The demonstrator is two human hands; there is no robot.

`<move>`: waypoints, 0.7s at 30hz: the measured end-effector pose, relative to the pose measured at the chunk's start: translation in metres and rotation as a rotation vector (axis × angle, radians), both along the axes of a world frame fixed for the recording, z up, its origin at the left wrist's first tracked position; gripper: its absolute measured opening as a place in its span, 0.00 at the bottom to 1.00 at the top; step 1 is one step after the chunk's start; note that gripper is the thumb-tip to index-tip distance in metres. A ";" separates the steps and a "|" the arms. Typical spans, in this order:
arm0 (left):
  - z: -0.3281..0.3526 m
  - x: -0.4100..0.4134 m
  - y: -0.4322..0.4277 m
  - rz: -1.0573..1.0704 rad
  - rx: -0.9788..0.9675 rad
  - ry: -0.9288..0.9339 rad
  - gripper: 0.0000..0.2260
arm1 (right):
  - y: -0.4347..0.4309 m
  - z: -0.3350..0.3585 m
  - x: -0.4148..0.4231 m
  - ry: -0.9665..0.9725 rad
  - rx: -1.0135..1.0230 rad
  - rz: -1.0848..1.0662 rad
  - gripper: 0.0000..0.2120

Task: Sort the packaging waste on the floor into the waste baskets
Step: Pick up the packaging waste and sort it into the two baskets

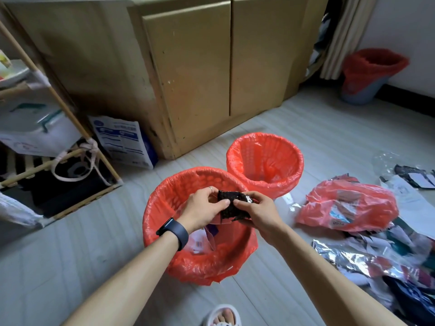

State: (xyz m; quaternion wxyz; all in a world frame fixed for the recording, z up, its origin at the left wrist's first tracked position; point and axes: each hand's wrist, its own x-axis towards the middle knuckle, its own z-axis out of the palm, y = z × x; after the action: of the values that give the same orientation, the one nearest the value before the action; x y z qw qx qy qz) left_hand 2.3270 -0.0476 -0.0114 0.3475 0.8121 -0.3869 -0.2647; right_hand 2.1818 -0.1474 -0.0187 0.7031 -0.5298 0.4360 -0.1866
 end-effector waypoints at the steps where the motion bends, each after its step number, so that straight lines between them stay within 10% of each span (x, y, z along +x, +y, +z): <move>1: 0.003 -0.001 -0.004 0.027 -0.007 -0.050 0.06 | -0.002 0.002 -0.002 0.014 -0.041 0.005 0.07; 11: 0.031 -0.009 -0.116 0.264 -0.159 -0.261 0.06 | -0.078 -0.005 -0.068 0.231 -0.253 -0.137 0.14; 21: -0.046 -0.046 -0.215 -0.211 0.400 -0.537 0.23 | -0.119 -0.134 -0.167 0.949 -0.563 0.366 0.23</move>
State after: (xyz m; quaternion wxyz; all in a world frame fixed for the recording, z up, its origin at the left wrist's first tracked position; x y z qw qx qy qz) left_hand 2.2806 -0.2625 -0.0572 0.0381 0.8603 -0.4868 -0.1468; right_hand 2.0152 -0.2664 -0.1523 0.2835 -0.7888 0.5382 0.0874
